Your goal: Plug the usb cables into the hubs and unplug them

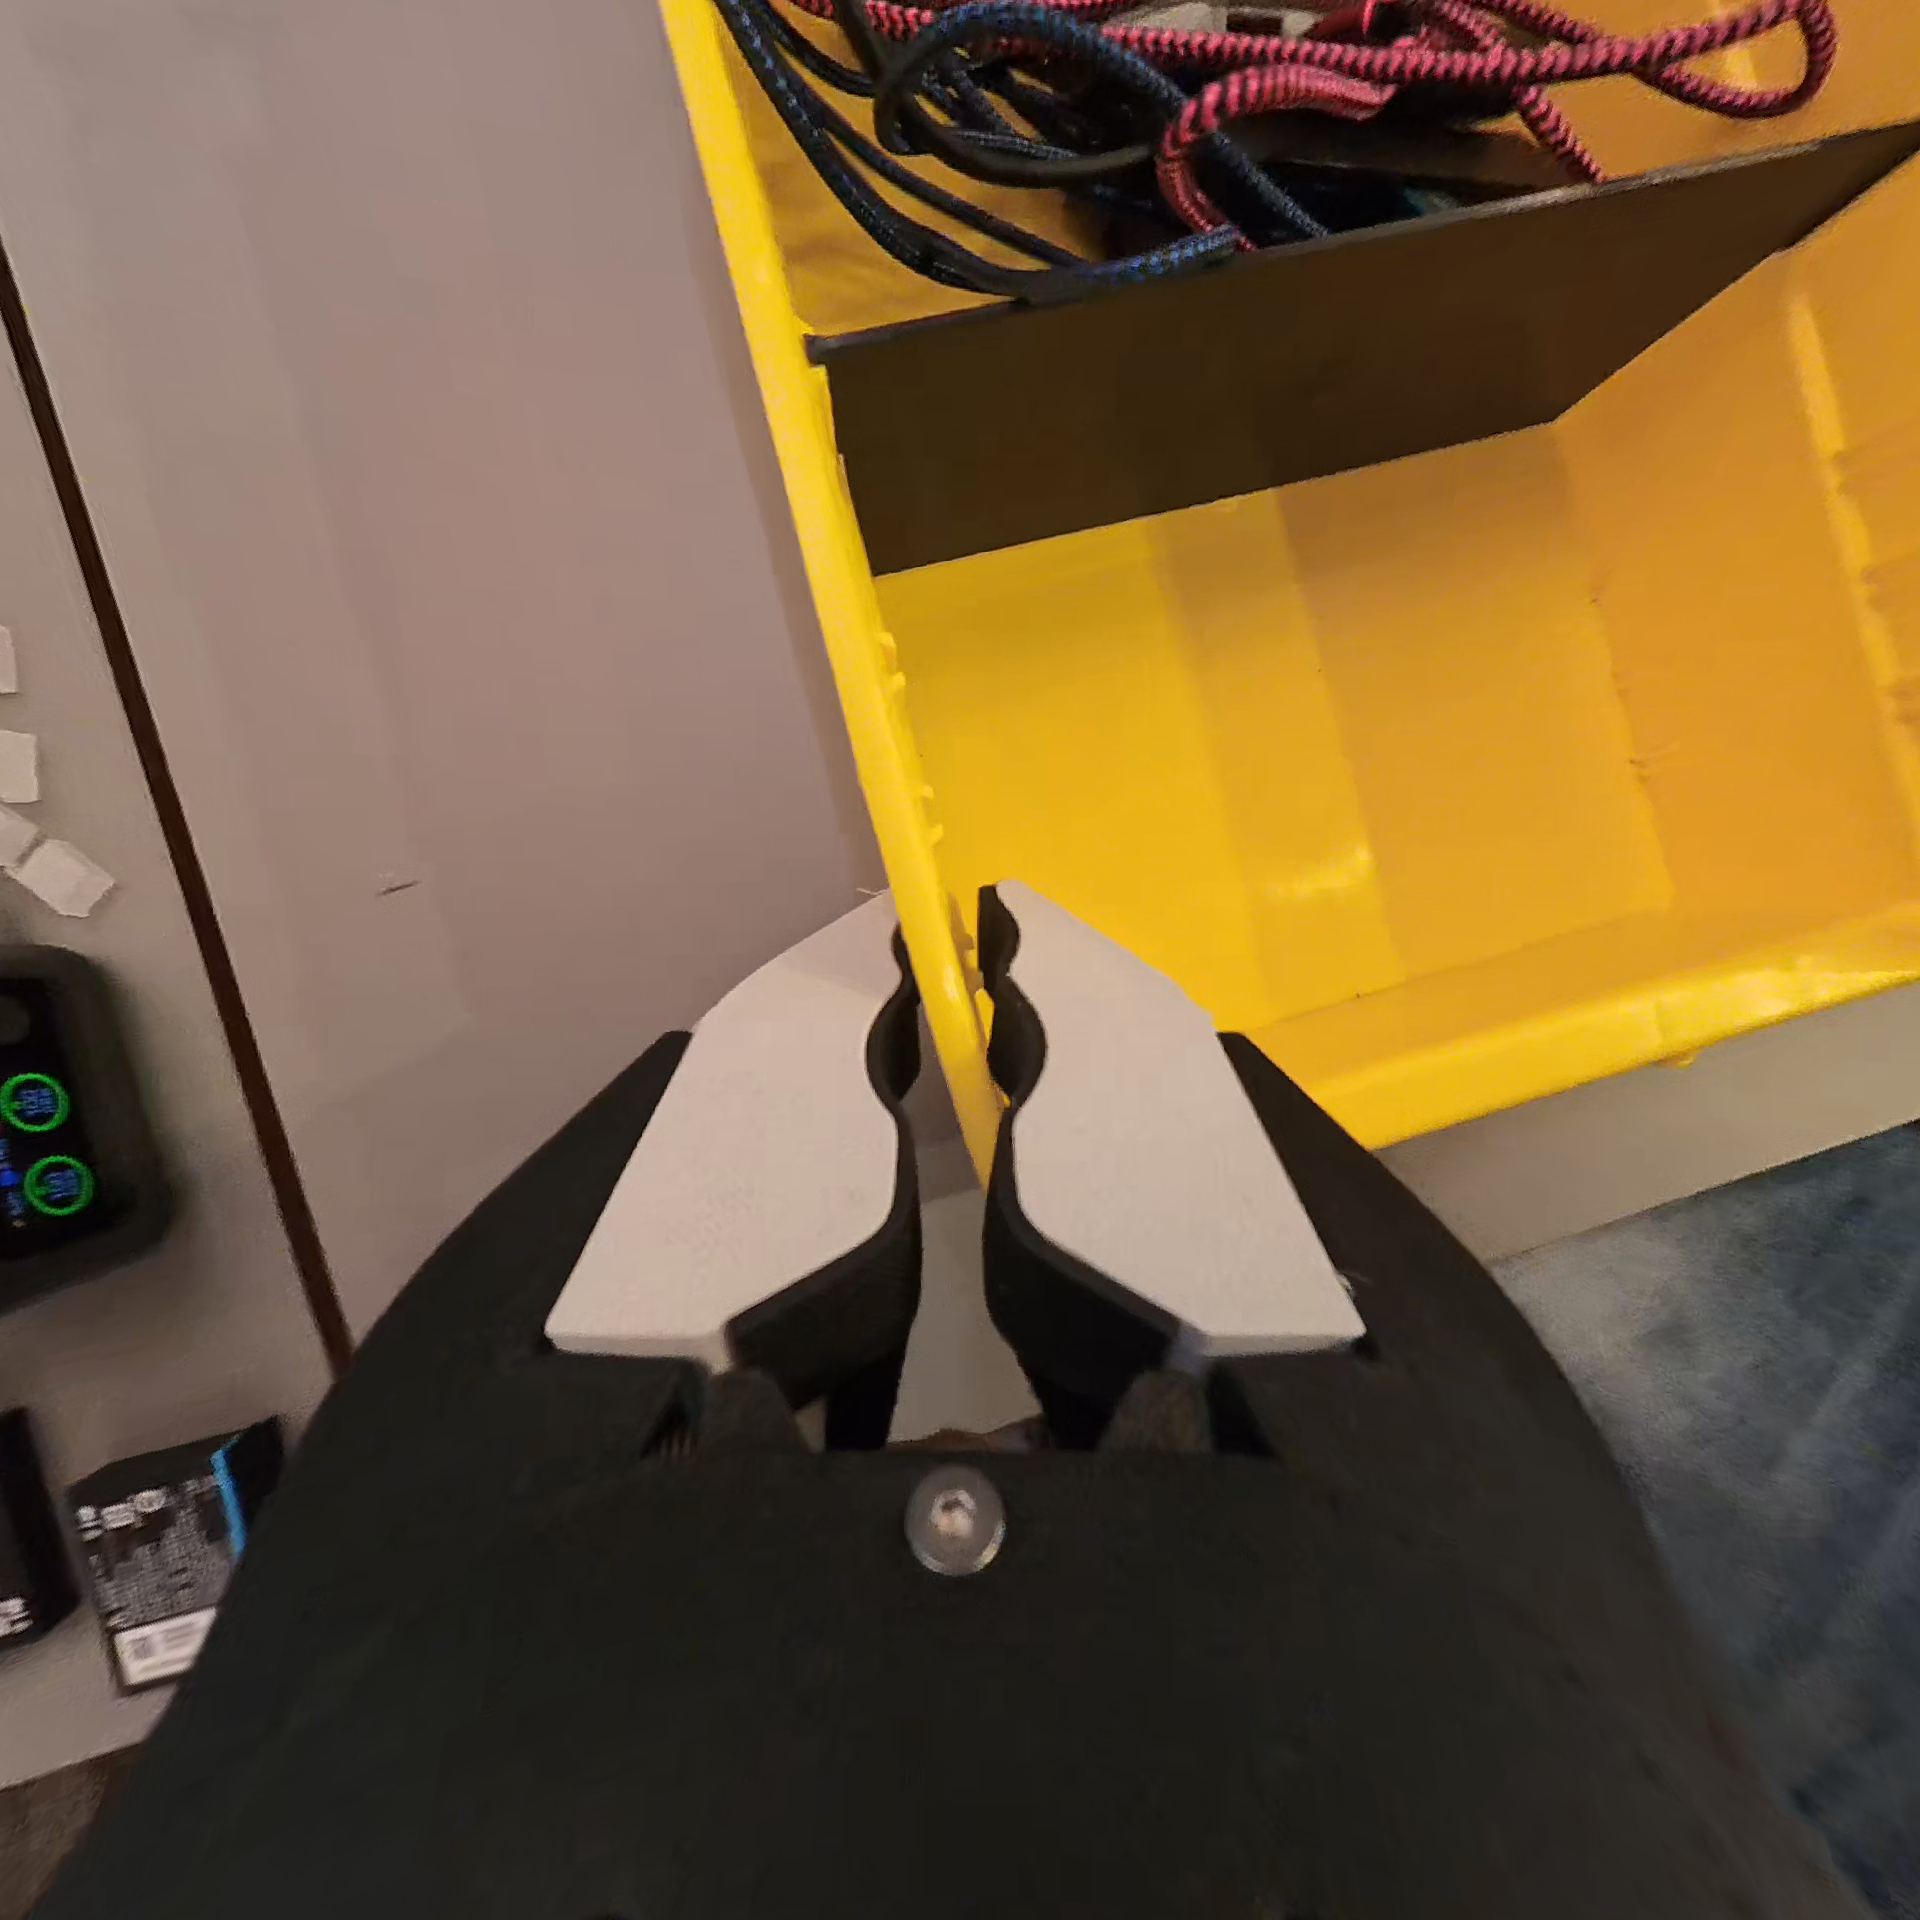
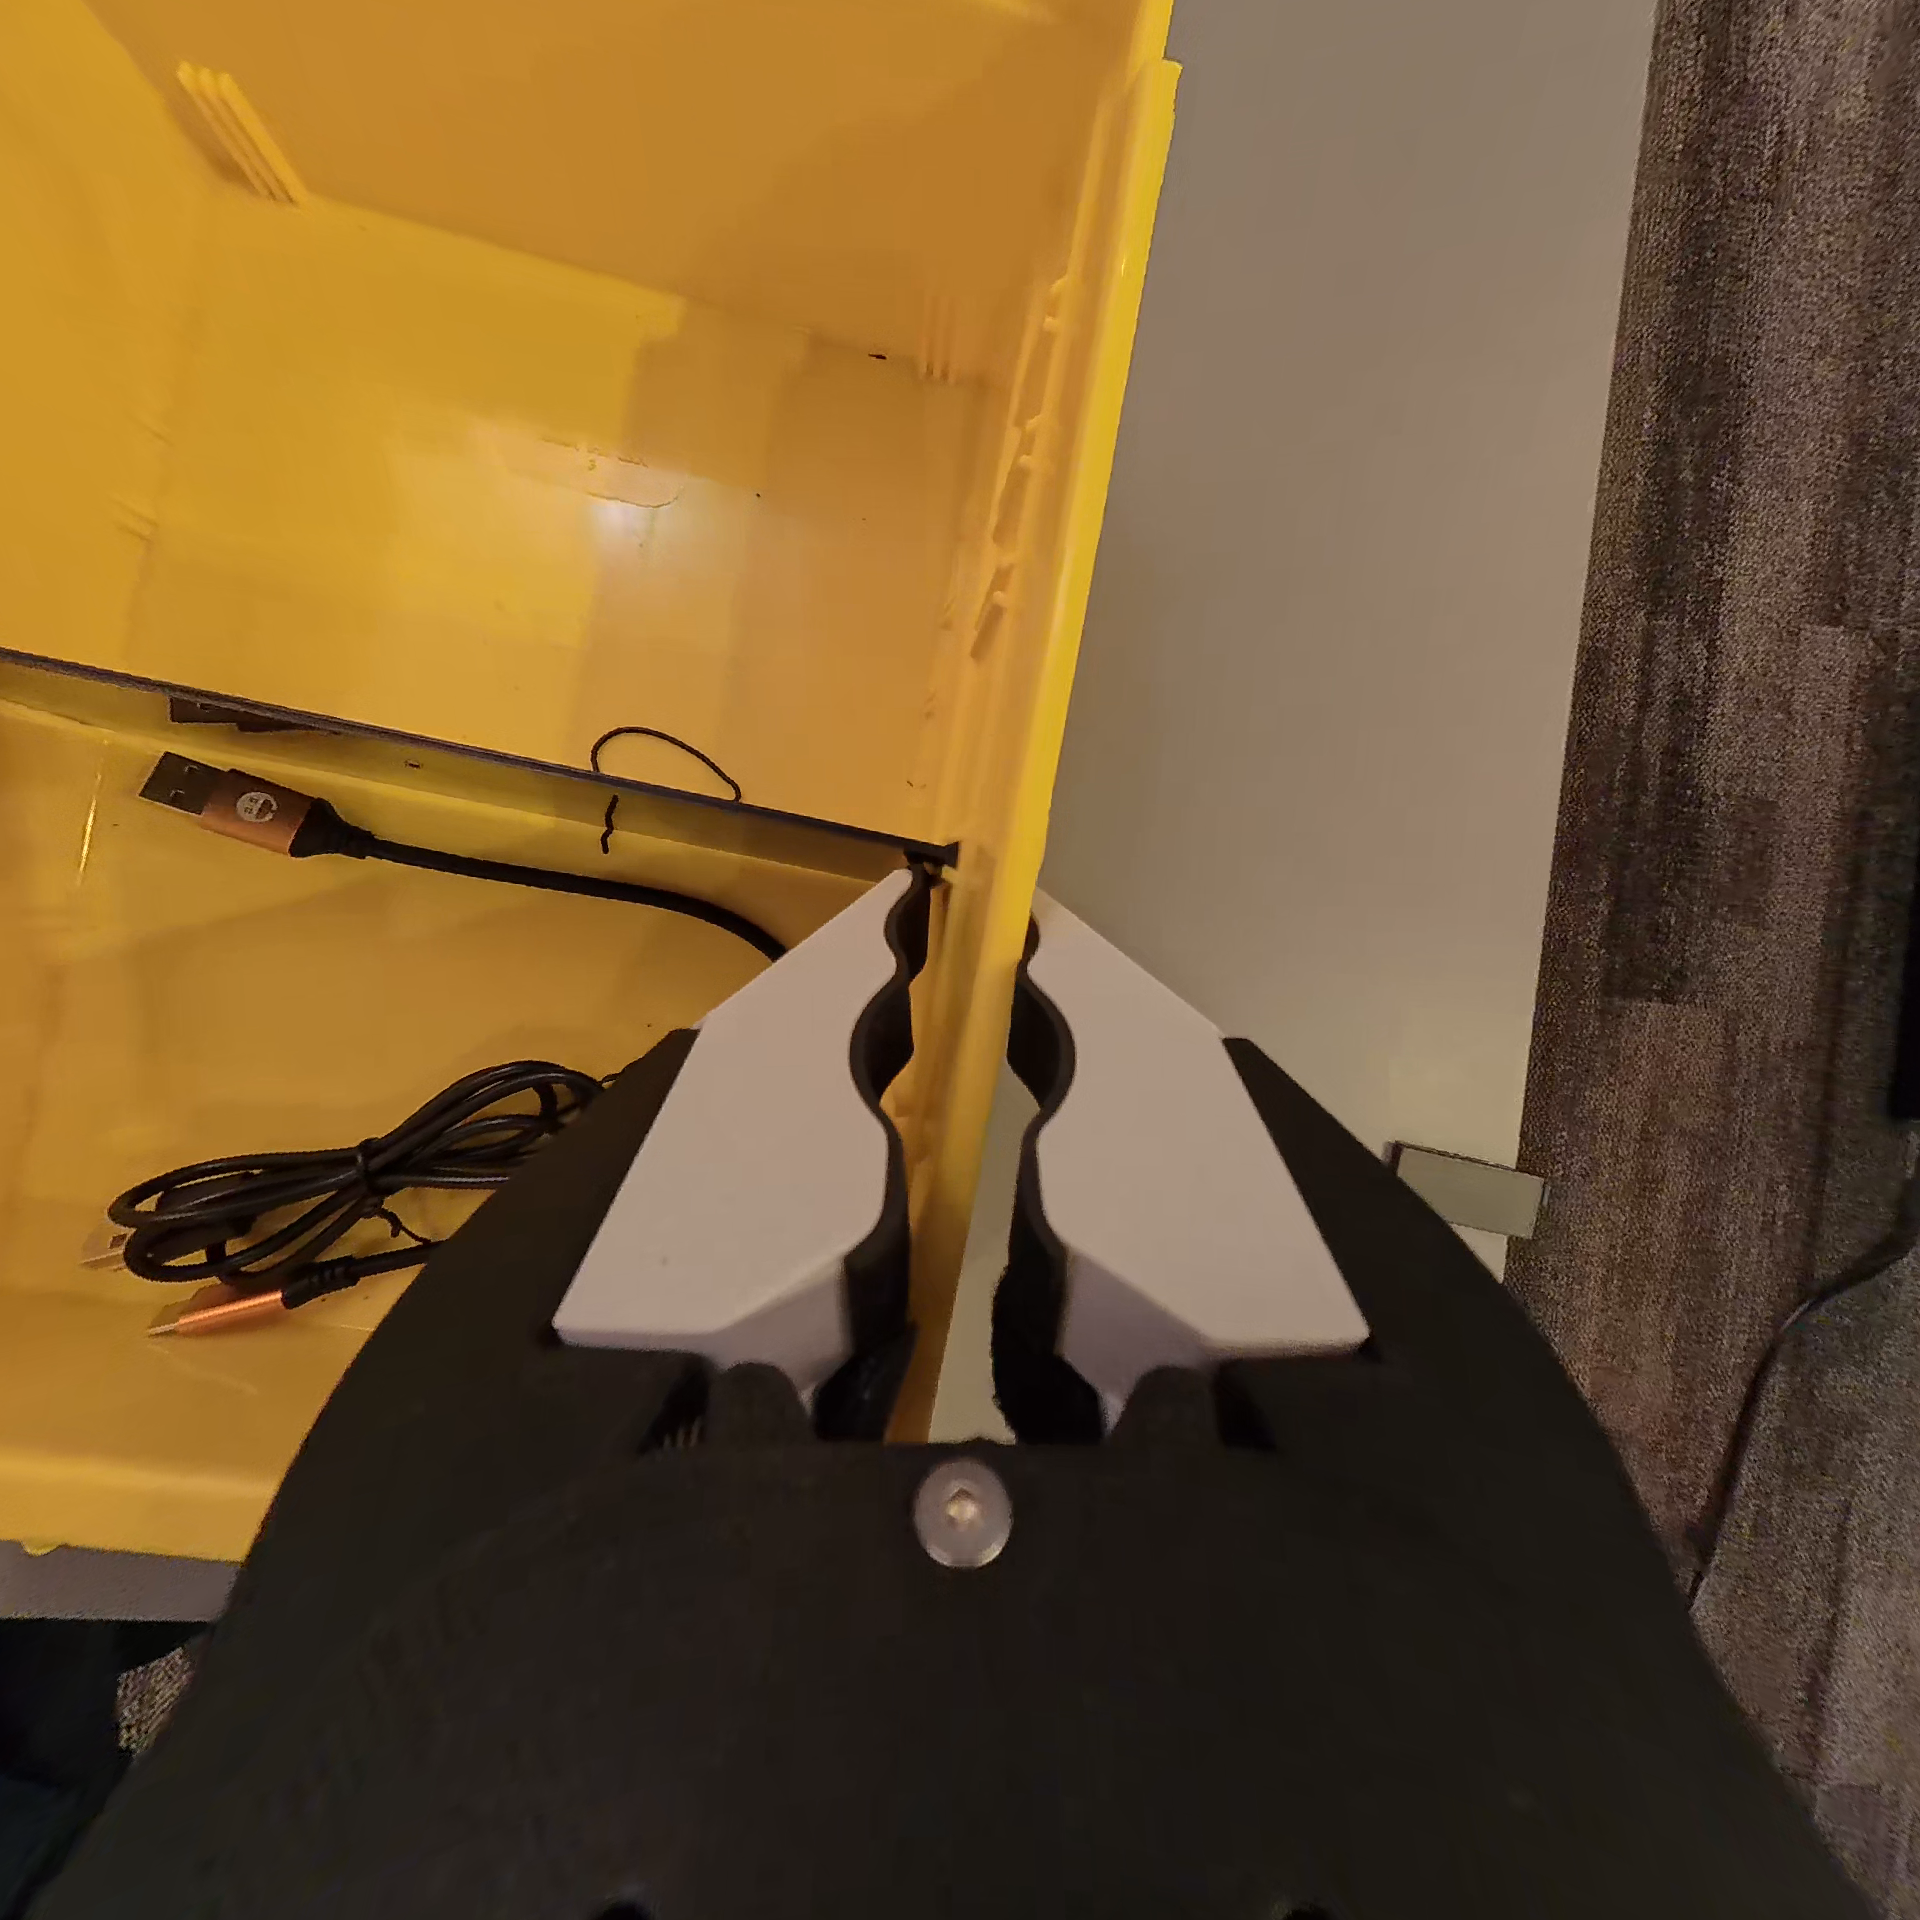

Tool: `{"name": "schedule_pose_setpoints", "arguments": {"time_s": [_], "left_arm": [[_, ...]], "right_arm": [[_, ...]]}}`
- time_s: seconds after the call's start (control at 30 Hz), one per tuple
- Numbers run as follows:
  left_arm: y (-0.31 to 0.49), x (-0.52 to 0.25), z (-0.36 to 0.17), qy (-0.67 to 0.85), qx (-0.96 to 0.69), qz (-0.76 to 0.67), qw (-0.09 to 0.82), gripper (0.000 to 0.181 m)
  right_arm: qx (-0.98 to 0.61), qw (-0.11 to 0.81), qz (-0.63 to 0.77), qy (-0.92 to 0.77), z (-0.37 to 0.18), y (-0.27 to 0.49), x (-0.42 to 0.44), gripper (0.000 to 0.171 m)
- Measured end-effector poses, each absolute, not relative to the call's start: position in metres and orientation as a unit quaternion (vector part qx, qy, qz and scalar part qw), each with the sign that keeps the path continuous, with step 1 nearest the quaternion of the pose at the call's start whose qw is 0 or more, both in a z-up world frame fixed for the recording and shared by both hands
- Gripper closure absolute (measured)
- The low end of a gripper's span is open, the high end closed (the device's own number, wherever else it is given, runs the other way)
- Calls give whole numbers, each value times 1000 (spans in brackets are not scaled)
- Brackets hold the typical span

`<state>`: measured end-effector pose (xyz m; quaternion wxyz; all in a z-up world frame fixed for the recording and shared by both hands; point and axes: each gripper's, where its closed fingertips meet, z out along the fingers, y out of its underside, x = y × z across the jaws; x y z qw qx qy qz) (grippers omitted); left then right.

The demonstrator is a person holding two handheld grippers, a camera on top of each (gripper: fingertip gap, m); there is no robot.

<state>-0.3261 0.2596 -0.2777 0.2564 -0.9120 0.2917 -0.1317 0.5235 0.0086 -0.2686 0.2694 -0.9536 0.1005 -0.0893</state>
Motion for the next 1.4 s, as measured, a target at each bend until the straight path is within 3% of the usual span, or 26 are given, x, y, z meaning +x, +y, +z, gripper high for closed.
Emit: {"name": "schedule_pose_setpoints", "arguments": {"time_s": [0.03, 0.5, 0.63, 0.7, 0.73, 0.83, 1.0, 1.4], "left_arm": [[259, -328, -278, 303, -909, -130, 256, 174], [252, -367, -277, 285, -908, -170, 255, 172], [249, -368, -274, 277, -908, -175, 262, 144], [251, -372, -269, 267, -910, -161, 272, 127], [251, -371, -264, 269, -908, -159, 279, 126], [249, -365, -260, 278, -906, -158, 278, 133], [249, -366, -286, 280, -922, -117, 241, 176], [247, -402, -287, 202, -938, -117, 255, 177]], "right_arm": [[-953, 269, -90, 105, -269, 8, 525, 161], [-945, 278, -147, 87, -264, -1, 542, 147], [-922, 317, -205, 82, -234, -2, 547, 127], [-907, 333, -247, 73, -212, -4, 549, 126], [-898, 339, -273, 66, -199, -4, 548, 120], [-884, 369, -284, 44, -170, 3, 523, 119], [-867, 413, -278, -3, -139, 25, 464, 128], [-862, 475, -128, -124, -124, 76, 277, 140]]}}
